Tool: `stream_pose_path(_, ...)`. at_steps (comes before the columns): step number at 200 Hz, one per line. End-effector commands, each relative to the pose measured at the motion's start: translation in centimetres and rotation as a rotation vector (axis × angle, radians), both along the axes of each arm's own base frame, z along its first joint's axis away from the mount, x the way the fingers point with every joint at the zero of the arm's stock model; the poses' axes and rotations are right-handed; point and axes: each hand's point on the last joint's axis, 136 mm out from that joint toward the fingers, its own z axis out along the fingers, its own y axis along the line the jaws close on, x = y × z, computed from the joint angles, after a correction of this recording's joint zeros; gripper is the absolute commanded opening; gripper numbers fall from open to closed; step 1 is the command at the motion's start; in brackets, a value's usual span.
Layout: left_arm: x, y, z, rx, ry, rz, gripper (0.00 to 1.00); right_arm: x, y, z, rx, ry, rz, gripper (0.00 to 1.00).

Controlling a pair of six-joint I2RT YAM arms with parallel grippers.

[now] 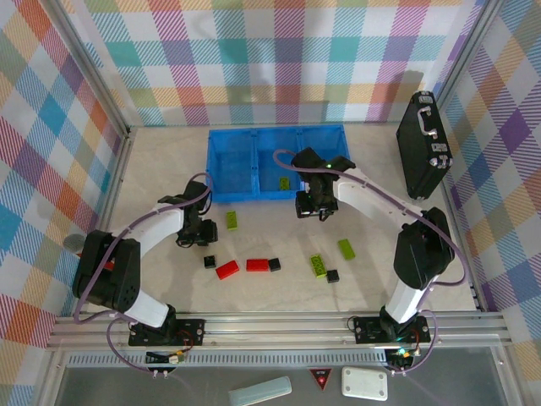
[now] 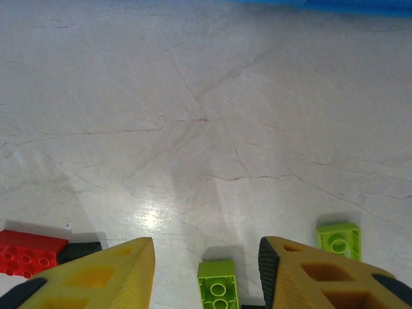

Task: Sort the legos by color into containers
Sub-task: Pick up the lego from the middle-left of the table.

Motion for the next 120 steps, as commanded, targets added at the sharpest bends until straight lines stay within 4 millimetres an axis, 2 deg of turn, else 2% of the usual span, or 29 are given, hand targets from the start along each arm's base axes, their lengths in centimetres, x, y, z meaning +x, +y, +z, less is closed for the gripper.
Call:
stream_pose_path(1,-0.17,-0.08,-0.39,0.013,0.023,-0.017,0.55,-0.74,-0.65,0.48,-0.010,-0.004,0.002,0.48)
stream_pose_path(66,-0.19,0.03,-0.69,0.026,0.041,-0.022,0.42,-0.88,-0.86,0.70,-0.009,-0.008,-0.004,0.48)
stream_pose_path(120,-0.29,0.08,-0.49,0.026,0.034,-0.023,0.38,-0.86,-1.15,1.09,-0.018,-0.019,-0.009,0.48)
